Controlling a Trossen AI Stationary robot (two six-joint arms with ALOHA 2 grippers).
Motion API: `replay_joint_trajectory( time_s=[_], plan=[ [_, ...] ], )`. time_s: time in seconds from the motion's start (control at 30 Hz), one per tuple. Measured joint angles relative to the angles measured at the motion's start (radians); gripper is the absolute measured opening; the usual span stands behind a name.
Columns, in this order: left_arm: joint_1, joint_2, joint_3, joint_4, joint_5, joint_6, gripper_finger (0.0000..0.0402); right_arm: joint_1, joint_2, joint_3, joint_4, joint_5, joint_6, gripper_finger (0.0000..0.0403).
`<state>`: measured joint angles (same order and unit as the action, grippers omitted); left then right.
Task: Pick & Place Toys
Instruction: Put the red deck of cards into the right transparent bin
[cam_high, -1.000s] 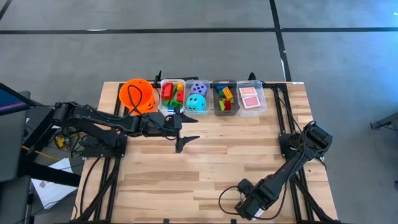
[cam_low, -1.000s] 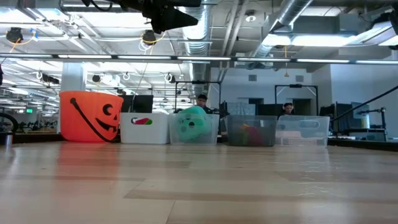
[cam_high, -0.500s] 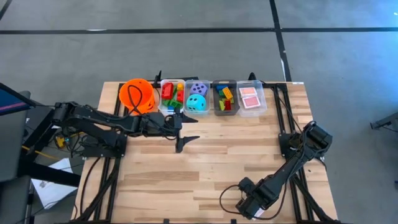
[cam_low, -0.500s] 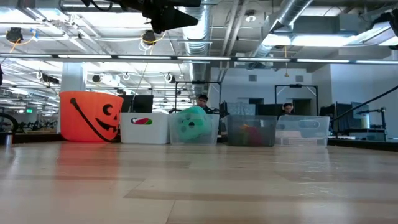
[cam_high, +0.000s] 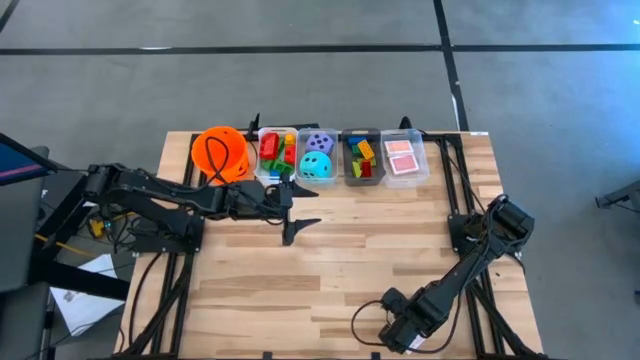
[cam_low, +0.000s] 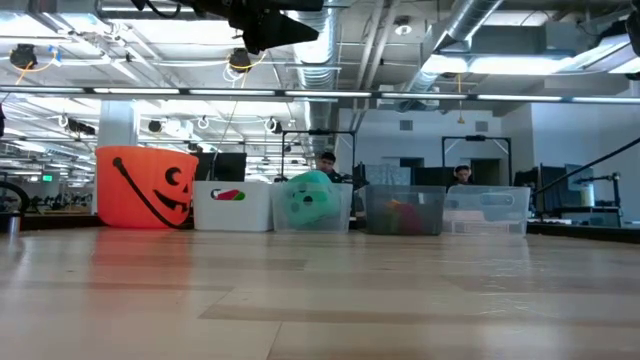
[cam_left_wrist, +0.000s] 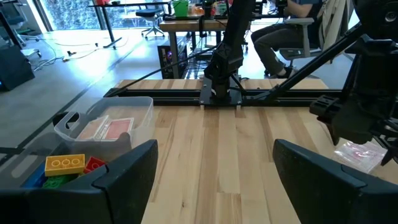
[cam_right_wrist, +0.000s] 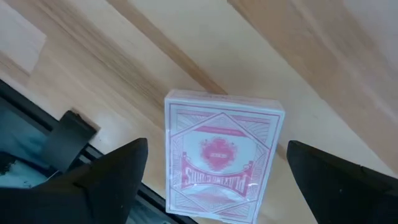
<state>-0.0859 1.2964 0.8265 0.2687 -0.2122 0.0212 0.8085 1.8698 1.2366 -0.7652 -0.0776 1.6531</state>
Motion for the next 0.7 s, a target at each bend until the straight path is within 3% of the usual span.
replay_joint_trajectory(
  time_s=[0.23, 0.7],
  plan=[
    [0.0, 0.0, 0.0, 0.0, 0.0, 0.0, 0.031, 0.0, 0.0, 0.0, -0.043, 0.0, 0.004, 0.0379],
    [0.0, 0.0, 0.0, 0.0, 0.0, 0.0, 0.031, -0.012, 0.001, 0.0, 0.047, 0.063, -0.072, 0.0379]
  ],
)
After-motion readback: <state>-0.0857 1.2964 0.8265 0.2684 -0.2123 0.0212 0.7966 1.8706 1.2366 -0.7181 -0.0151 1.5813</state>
